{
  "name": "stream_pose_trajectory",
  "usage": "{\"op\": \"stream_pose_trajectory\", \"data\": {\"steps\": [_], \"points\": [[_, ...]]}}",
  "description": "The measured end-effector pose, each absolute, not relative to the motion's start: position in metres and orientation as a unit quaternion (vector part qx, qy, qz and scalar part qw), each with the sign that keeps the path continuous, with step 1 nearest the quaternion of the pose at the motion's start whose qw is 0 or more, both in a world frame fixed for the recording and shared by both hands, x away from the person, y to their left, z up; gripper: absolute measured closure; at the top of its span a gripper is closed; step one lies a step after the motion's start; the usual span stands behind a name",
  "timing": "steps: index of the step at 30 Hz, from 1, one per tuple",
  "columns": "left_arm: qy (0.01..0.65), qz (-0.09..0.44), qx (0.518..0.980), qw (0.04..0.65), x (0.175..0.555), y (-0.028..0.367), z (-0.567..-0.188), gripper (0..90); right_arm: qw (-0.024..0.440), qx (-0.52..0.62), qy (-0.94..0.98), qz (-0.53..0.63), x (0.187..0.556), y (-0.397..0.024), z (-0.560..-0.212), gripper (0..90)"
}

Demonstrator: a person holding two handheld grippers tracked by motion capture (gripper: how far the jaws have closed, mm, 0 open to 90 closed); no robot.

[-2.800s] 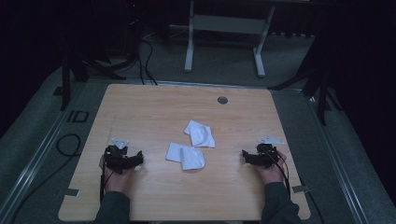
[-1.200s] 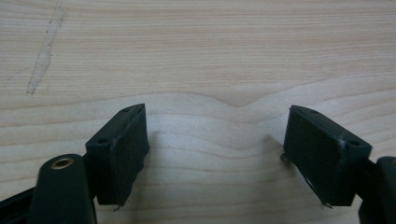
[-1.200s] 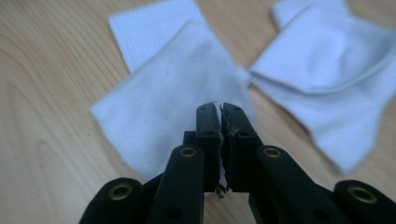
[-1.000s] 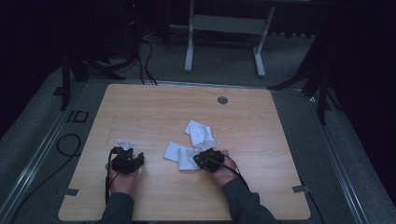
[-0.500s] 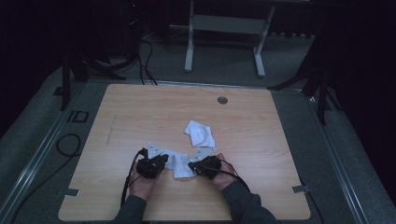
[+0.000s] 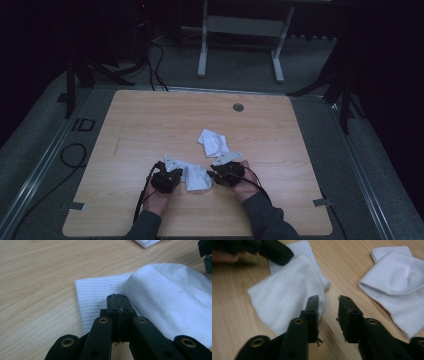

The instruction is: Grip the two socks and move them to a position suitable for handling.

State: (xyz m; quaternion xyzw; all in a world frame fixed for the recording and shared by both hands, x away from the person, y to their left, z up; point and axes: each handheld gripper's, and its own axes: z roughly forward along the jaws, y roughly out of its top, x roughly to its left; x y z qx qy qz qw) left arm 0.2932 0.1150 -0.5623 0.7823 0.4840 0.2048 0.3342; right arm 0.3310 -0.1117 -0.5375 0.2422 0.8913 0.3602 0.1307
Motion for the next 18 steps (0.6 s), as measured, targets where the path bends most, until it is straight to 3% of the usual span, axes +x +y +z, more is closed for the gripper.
{"op": "stream_pose_trajectory", "data": {"steps": [6, 8, 9, 11, 18], "points": [[0.479, 0.220, 0.786, 0.324, 0.291, 0.111, -0.562, 89.4, 0.103, 0.250, 0.895, 0.355, 0.335, -0.100, -0.545, 62.1], [0.479, 0.220, 0.786, 0.323, 0.291, 0.111, -0.562, 89.4, 0.094, 0.253, 0.898, 0.348, 0.338, -0.098, -0.549, 68.6], [0.479, 0.219, 0.786, 0.323, 0.291, 0.112, -0.562, 89.4, 0.083, 0.249, 0.901, 0.347, 0.338, -0.097, -0.552, 80.9], [0.479, 0.219, 0.786, 0.325, 0.291, 0.112, -0.562, 89.4, 0.090, 0.244, 0.901, 0.347, 0.335, -0.097, -0.549, 86.3], [0.482, 0.217, 0.784, 0.326, 0.290, 0.112, -0.562, 89.4, 0.115, 0.244, 0.896, 0.352, 0.326, -0.120, -0.533, 86.7]]}}
